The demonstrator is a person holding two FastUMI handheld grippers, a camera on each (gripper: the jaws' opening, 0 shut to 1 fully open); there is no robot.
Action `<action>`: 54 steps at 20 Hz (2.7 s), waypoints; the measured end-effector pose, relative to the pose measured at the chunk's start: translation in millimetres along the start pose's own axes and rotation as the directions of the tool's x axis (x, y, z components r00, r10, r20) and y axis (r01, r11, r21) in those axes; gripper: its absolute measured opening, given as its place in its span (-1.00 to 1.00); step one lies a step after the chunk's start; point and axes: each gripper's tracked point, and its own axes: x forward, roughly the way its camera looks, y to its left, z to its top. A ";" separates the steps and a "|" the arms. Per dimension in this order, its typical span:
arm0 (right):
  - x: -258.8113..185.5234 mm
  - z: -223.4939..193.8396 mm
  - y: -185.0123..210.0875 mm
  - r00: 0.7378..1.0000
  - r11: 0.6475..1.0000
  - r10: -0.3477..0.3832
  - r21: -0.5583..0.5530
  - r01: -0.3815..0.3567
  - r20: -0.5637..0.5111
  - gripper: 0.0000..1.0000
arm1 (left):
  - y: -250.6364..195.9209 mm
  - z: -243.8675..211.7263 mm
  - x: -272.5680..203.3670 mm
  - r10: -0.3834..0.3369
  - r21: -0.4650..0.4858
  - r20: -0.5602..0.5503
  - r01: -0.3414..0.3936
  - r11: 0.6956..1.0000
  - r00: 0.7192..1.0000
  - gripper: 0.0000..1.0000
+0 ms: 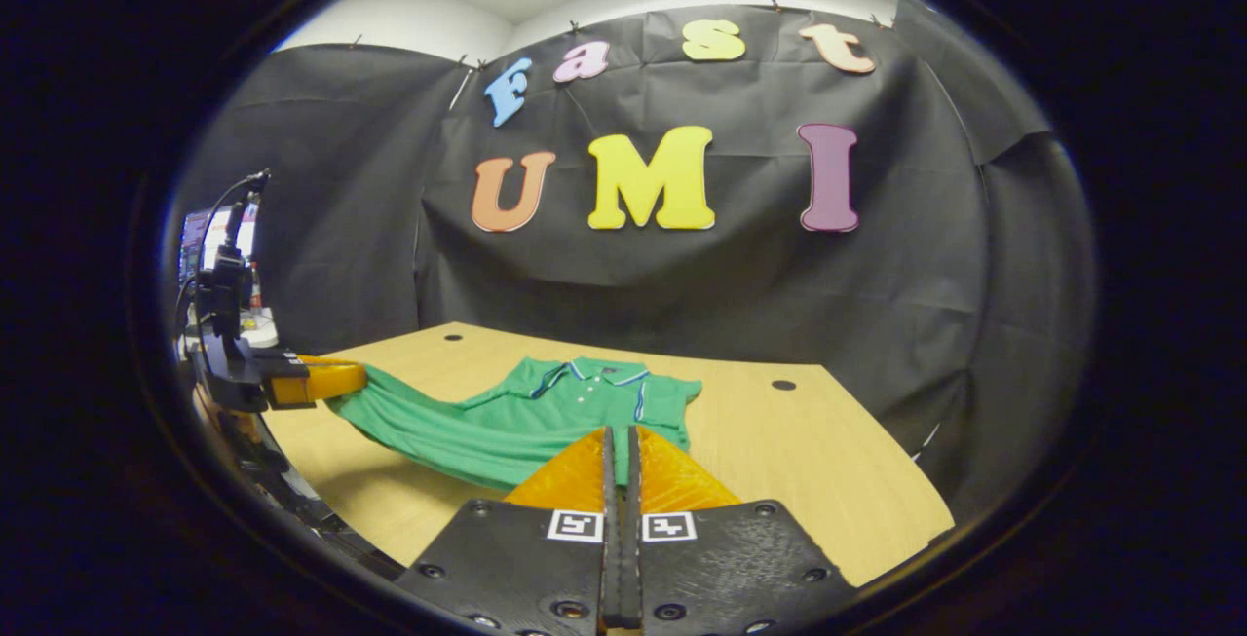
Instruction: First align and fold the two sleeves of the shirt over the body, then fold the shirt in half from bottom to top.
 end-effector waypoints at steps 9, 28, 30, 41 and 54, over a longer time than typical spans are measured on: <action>74.0 75.5 -24.1 0.995 0.998 -0.024 -0.049 0.028 0.097 -1.00 | -1.9 51.8 81.6 -0.005 0.045 0.028 0.003 0.999 1.000 -0.80; 364.8 64.8 -82.9 0.996 0.996 -0.086 0.017 0.086 -0.013 -1.00 | 37.9 98.9 353.1 0.089 0.049 0.022 -0.089 0.995 0.996 -0.78; 395.4 44.8 -91.9 0.992 0.993 -0.119 0.019 0.120 -0.034 -1.00 | 37.3 89.2 376.5 0.080 0.054 0.009 -0.080 0.995 0.997 -0.78; 441.1 29.0 -107.3 0.986 0.987 -0.158 -0.031 0.160 0.051 -1.00 | 40.6 59.9 422.6 0.068 0.137 0.031 -0.072 0.988 0.997 -0.79; 439.5 10.0 -108.6 0.979 0.979 -0.204 -0.001 0.204 -0.022 0.41 | 37.7 43.1 429.9 0.041 0.076 0.016 -0.042 0.996 0.999 0.07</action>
